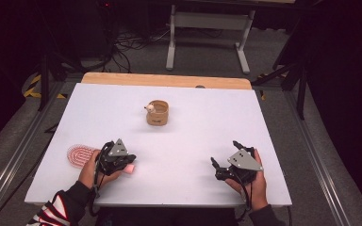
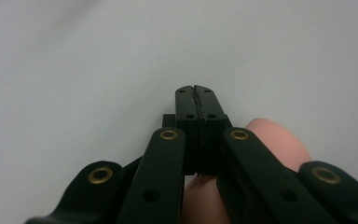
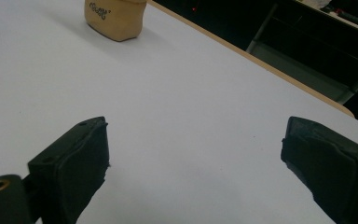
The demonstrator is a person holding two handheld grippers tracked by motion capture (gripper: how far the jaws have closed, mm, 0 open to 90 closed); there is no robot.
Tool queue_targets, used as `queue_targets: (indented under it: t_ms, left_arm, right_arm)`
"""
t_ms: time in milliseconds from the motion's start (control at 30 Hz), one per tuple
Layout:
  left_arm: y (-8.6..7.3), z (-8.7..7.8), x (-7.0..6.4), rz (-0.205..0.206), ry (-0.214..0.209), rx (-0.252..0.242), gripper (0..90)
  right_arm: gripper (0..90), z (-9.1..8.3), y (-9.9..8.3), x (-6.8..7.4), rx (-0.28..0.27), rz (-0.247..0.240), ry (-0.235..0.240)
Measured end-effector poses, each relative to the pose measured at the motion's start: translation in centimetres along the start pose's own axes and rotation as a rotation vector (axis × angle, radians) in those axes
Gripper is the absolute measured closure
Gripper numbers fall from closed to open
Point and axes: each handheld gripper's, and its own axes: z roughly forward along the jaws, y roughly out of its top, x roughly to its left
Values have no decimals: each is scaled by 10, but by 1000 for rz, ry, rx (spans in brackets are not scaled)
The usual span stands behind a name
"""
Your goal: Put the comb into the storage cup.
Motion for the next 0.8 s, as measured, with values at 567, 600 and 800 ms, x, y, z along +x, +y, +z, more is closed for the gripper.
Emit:
queue_targets:
  t_ms: [567, 600, 800]
  left_arm:
    - [-19, -18, -3, 38, -35, 21, 900]
    - [-21, -19, -3, 34, -38, 22, 900]
    - [-27, -25, -3, 23, -44, 20, 900]
  right_arm:
    - [86, 8, -5, 1, 49, -32, 20]
    - [86, 8, -5, 1, 52, -34, 21]
    - [89, 10, -5, 3, 61, -40, 23]
